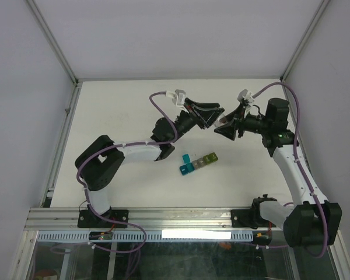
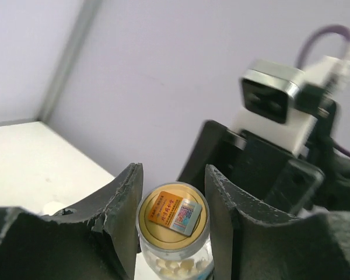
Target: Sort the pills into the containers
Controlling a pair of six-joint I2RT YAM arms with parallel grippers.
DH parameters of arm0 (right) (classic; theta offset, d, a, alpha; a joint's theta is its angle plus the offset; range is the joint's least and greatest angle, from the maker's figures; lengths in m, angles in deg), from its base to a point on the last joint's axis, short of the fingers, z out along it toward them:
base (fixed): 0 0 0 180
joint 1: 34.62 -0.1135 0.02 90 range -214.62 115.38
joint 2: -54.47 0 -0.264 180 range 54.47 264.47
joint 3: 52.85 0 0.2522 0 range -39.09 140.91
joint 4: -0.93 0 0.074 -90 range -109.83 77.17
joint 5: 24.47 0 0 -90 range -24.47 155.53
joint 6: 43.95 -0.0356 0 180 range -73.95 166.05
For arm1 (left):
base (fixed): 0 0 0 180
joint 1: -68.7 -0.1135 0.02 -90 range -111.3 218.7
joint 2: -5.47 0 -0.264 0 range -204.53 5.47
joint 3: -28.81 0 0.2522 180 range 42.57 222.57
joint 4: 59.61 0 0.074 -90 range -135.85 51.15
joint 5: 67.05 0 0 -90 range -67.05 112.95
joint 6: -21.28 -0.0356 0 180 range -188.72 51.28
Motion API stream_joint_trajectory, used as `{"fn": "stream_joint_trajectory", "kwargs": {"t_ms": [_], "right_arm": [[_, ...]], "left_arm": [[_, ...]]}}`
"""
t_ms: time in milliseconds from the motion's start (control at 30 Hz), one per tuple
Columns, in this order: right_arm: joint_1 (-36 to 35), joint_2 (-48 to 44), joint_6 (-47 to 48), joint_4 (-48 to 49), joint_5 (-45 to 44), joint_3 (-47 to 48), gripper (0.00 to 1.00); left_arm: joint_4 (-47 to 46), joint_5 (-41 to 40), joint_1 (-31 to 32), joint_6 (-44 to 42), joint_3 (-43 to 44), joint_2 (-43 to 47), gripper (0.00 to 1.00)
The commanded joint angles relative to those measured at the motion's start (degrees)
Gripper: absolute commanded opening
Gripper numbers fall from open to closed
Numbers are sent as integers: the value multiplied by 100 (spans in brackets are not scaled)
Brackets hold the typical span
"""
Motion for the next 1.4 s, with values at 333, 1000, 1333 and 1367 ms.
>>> {"fn": "stream_joint_trajectory", "kwargs": {"t_ms": [333,1000,1333,1367], "right_arm": [[347,-176,-679,1272,64,-320,0],[509,-277,-611,1358,2000,-353,0],[518,-262,-701,1318,1819,-301,0],[518,-254,-743,1357,1820,-300,0]], "left_arm": [[-535,-2238,664,-309,-352,454,72],[-1669,2527,-770,2355,721,-401,80],[-1491,2840,-579,1912,940,-493,61],[-1474,2861,-573,1891,945,-487,61]]}}
